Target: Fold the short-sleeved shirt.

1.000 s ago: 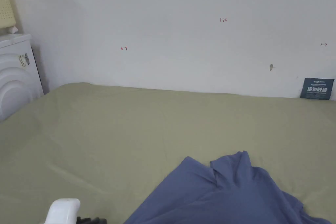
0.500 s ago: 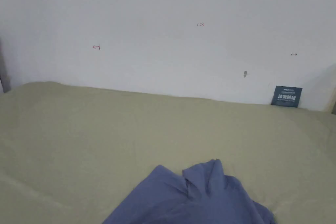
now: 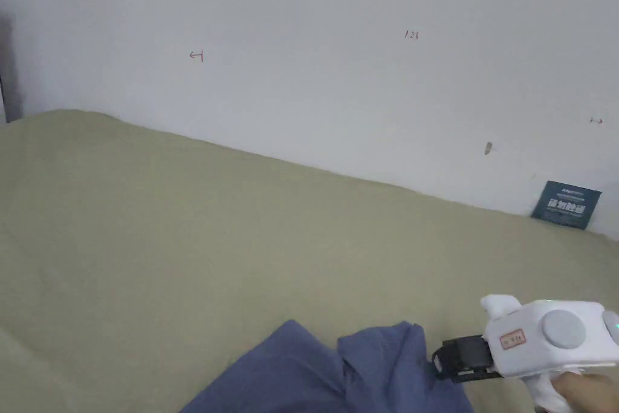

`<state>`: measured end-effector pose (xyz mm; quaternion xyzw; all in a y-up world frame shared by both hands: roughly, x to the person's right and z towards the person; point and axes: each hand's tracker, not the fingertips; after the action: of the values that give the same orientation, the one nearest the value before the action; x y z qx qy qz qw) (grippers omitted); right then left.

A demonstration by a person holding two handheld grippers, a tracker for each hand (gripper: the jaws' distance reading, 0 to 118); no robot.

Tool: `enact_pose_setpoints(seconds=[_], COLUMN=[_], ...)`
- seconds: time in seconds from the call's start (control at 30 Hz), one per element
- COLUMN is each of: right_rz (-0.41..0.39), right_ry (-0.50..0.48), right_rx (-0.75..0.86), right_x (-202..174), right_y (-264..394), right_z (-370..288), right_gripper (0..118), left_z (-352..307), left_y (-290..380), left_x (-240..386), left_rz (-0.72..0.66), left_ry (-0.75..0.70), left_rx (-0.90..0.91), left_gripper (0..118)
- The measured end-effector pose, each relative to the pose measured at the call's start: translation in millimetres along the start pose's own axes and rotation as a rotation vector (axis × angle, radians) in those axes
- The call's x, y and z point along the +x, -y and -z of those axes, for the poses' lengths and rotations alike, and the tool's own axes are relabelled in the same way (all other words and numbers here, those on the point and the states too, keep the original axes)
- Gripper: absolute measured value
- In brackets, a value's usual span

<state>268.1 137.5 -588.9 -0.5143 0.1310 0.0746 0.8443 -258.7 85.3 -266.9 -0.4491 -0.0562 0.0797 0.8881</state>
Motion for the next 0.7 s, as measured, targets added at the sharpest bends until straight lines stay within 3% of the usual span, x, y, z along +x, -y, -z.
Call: enact_pose_setpoints(seconds=[0.17,0.23,0.27,0.3,0.33,0.43,0.6,0.7], right_rz=[-0.014,-0.021,-0.026,-0.036,-0.047,0.022,0.092,0.085], right_ry=[0.056,-0.003,-0.027,-0.006,0.027,-0.013,-0.083,-0.110], right_rx=[-0.166,-0.194,-0.194,-0.191,-0.180,-0.123,0.124,0.223], right_x=[-5,-8,-9,-16,-20,-10,-5,-2], right_y=[-15,-14,-14,-10,-10,-14,-11,-13], right_z=[48,52,51,48,46,35,-43,-97], right_gripper=[106,102,85,36,3,2,2,2], left_z=[15,15,15,14,13,8,-19,-41], left_y=[9,11,12,12,11,10,-4,-24], left_x=[-16,-13,-15,-14,-12,-11,-12,-5], left_rz=[-0.047,-0.062,-0.067,-0.074,-0.085,-0.134,-0.114,-0.102], left_ry=[0.011,0.016,0.024,0.023,0.025,0.034,0.069,0.122], left_rx=[-0.034,-0.041,-0.039,-0.030,-0.019,0.029,0.123,0.199], left_gripper=[4,4,4,4,4,4,4,4])
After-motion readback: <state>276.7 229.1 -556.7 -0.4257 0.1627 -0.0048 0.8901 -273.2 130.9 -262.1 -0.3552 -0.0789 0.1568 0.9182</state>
